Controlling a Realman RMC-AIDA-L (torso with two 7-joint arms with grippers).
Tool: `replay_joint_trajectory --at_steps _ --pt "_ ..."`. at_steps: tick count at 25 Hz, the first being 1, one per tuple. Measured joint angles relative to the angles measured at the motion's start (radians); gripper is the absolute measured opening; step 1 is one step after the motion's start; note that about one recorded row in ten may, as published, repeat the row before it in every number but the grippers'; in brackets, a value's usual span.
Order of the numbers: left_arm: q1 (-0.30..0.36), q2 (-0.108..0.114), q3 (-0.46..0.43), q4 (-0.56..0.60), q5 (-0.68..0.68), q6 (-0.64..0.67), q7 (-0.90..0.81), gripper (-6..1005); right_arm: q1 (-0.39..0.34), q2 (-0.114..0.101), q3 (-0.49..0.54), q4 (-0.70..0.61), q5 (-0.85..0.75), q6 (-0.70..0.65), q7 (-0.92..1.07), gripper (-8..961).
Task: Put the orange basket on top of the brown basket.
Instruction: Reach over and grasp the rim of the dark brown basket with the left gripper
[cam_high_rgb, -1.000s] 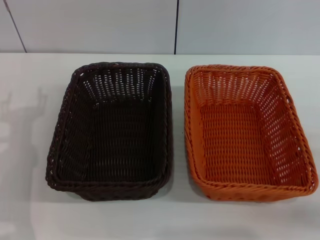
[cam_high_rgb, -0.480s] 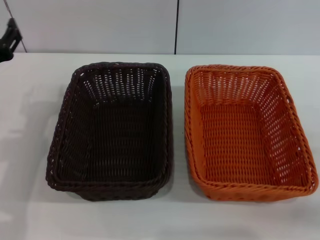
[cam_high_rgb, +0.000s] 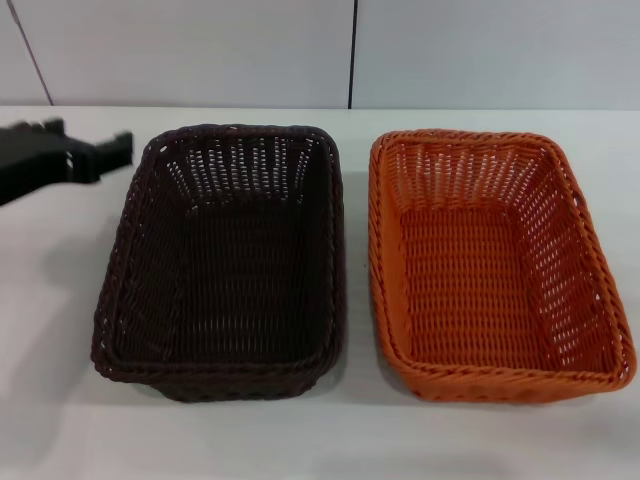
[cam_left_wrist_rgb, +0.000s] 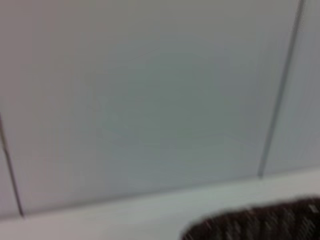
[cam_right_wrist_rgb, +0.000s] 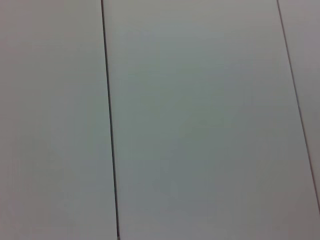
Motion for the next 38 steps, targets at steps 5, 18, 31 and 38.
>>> replay_joint_trajectory --at_steps 5,18,31,38 --pt "-0.066 -0.002 0.004 0.066 0.042 -0.133 -0.030 785 -0.002 0.001 -0.003 0.001 0.001 0.005 0.000 756" --pt "-0.149 -0.005 0.027 0.221 0.125 -0.142 -0.086 785 0.003 -0.002 -0.007 0.001 0.001 0.002 0.000 755" --pt "-0.216 0.001 0.059 0.302 0.117 -0.171 -0.079 720 0.002 -0.002 -0.007 -0.005 -0.002 0.007 0.000 756" --pt "-0.209 0.000 0.067 0.257 0.111 -0.186 -0.041 610 -0.002 -0.002 -0.007 -0.006 -0.006 0.009 0.000 755"
